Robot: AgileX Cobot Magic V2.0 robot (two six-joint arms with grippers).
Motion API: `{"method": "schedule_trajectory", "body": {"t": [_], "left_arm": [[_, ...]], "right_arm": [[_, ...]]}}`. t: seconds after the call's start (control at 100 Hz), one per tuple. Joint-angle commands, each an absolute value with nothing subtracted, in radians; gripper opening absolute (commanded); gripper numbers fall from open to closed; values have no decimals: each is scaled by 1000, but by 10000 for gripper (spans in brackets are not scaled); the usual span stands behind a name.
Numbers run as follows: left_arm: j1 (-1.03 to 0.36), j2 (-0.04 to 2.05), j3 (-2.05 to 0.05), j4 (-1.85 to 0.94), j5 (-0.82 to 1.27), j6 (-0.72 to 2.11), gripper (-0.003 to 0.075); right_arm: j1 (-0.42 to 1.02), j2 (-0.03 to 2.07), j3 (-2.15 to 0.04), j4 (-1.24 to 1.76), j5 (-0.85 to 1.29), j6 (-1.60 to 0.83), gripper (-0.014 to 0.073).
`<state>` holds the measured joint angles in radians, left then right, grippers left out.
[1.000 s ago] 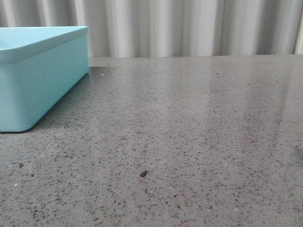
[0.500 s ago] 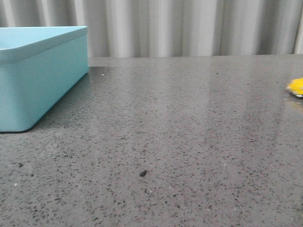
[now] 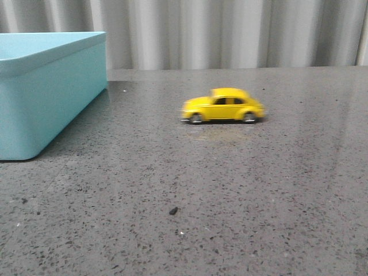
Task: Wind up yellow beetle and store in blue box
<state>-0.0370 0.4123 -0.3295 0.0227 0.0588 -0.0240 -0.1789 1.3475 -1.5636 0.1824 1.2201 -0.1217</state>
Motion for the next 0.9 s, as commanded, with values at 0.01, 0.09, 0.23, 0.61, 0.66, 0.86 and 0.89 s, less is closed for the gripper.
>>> {"method": "schedule_trajectory", "body": {"t": [0.01,0.09,0.23,0.61,0.66,0.86,0.89], "left_arm": [[-43,422,-387,22,-17,-32,-21],[-43,422,-417,24,-16,-32,-21],[-45,424,-479,53,10,-32,-21],[-120,613,-723,53,145,-32,-21],[-151,655,-765,53,167,-27,-21],[-253,845,-942,55,263,41,-21],[-266,879,-975,55,276,55,-21]], "right_arm": [[-163,1291,-1591,199,1169,-139,-50],[-159,1263,-1589,201,1152,-139,-50],[-159,1191,-1569,201,1106,-141,-50],[-159,916,-1237,201,825,-150,-50],[-159,878,-1183,201,777,-150,-50],[-159,720,-984,204,615,-150,-50],[-159,692,-960,204,591,-150,-50]]}}
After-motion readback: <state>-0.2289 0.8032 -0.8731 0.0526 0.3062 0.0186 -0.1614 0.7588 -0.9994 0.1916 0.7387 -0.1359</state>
